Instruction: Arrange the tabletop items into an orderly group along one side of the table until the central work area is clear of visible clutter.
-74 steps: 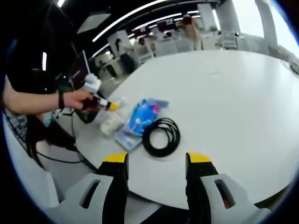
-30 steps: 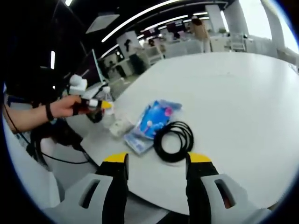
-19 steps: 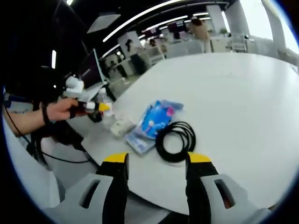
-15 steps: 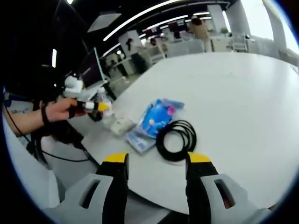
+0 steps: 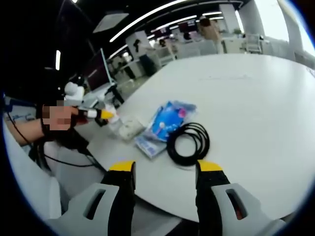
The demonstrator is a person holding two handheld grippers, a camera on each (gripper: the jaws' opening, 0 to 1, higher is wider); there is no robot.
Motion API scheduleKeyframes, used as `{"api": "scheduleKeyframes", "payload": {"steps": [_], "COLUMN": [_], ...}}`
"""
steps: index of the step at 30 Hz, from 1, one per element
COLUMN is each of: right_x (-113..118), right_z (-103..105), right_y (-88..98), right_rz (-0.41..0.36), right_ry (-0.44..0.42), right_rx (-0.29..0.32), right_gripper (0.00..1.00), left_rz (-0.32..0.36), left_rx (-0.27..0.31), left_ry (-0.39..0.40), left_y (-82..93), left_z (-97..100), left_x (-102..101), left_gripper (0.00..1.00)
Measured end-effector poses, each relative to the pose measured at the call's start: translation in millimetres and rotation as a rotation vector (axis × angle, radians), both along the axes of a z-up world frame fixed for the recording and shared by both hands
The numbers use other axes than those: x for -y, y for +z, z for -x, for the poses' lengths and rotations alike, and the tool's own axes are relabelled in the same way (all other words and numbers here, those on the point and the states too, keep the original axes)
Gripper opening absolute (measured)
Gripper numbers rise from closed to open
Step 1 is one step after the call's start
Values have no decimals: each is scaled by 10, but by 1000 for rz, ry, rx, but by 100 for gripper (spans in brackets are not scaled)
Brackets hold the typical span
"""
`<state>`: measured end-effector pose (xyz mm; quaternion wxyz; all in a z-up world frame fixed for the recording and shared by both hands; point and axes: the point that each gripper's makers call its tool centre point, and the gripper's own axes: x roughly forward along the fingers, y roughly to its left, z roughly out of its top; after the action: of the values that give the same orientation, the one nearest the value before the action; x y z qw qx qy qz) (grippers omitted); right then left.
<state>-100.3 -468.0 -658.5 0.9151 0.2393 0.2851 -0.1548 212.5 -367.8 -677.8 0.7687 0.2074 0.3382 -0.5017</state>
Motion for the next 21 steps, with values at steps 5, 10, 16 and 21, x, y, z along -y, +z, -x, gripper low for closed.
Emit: {"api": "scheduleKeyframes", "payload": {"steps": [5, 10, 16, 21], "right_x": [-3, -1, -26, -36], "right_z": [-47, -76, -62, -42], "right_y": [37, 48, 31, 32], "right_rz": [3, 5, 2, -2], "right_ry": [9, 17, 16, 5], "right_rx": [5, 9, 10, 16], "right_gripper": [47, 47, 47, 47], "left_rz": [2, -9, -4, -2], "left_rx": [2, 11, 29, 25], "left_ry": [6, 13, 40, 56], "left_y": [-32, -35, -51, -72], "left_z": [40, 29, 4, -18], "left_x": [-62, -47, -38, -35], "left_gripper": [37, 37, 37, 37]}}
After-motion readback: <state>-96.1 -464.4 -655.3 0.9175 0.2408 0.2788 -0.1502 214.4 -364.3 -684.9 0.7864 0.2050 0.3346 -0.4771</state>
